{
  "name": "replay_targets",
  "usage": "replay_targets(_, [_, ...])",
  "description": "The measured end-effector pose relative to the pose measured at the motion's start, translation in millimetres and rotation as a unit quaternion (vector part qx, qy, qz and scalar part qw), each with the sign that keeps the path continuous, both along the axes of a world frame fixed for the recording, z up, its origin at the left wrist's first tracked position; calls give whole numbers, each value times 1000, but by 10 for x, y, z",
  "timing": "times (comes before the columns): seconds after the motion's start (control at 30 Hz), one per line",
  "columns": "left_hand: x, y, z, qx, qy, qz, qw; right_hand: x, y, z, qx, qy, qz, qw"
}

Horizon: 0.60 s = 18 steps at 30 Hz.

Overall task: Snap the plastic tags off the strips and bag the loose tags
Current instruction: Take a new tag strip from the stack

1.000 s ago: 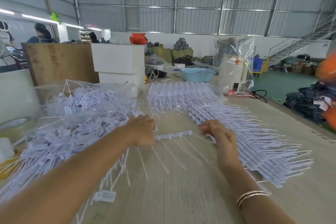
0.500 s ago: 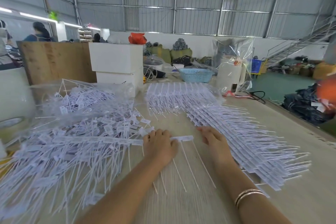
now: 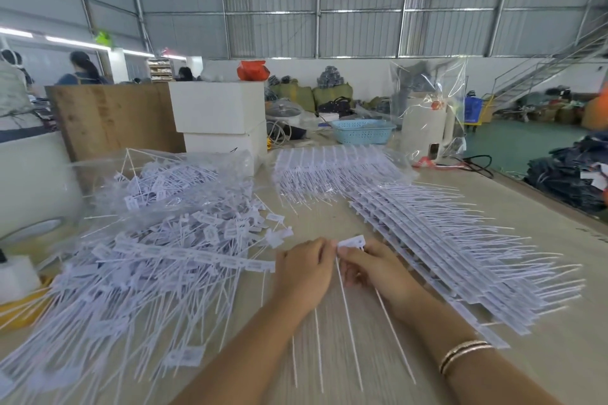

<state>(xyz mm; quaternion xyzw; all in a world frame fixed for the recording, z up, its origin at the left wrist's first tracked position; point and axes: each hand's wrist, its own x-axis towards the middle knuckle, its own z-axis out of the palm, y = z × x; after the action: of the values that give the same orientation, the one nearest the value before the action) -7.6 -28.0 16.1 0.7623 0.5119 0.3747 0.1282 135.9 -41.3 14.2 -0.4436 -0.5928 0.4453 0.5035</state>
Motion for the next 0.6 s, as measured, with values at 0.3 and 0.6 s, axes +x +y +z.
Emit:
replay_targets(0.3, [-61, 51, -66, -30, -1, -2, 1000, 21, -20, 6, 19, -91, 17, 996])
replay_targets(0.6, [-66, 91, -90, -78, -165, -11, 983, -118, -43, 17, 104, -155, -28, 982])
